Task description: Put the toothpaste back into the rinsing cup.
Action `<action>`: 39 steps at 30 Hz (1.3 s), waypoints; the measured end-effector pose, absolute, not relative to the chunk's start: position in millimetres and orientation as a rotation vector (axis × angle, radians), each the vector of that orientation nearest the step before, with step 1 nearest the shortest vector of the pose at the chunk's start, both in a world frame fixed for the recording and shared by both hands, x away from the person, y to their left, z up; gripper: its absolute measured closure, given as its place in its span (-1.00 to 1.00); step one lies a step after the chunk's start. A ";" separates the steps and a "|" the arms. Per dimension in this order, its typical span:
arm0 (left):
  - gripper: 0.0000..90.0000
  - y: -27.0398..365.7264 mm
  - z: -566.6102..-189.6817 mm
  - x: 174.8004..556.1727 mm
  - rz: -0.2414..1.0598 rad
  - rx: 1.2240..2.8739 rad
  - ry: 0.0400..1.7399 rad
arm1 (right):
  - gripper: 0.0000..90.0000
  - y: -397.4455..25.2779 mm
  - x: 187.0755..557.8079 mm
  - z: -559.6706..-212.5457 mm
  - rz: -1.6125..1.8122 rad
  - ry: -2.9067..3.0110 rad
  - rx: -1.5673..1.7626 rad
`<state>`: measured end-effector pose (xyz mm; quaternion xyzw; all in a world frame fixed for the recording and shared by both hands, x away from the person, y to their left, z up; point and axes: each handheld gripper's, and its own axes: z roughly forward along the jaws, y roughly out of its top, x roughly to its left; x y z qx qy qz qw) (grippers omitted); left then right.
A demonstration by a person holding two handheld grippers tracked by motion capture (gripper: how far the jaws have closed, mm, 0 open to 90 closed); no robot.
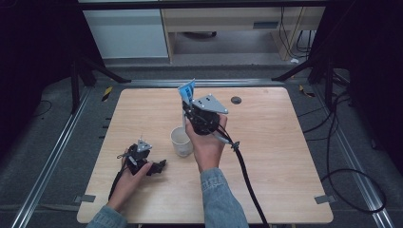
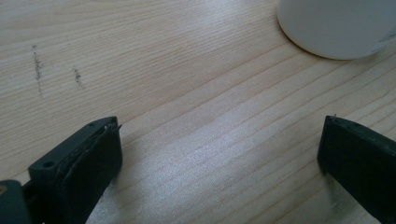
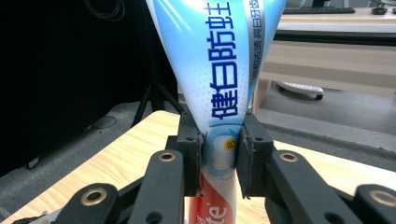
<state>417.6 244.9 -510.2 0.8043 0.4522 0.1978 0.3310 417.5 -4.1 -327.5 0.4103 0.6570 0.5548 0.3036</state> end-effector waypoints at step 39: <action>-1.00 244.9 -510.3 417.5 0.519 2.102 1.180 | 0.63 20.0 421.5 -389.6 1.461 1.786 1.144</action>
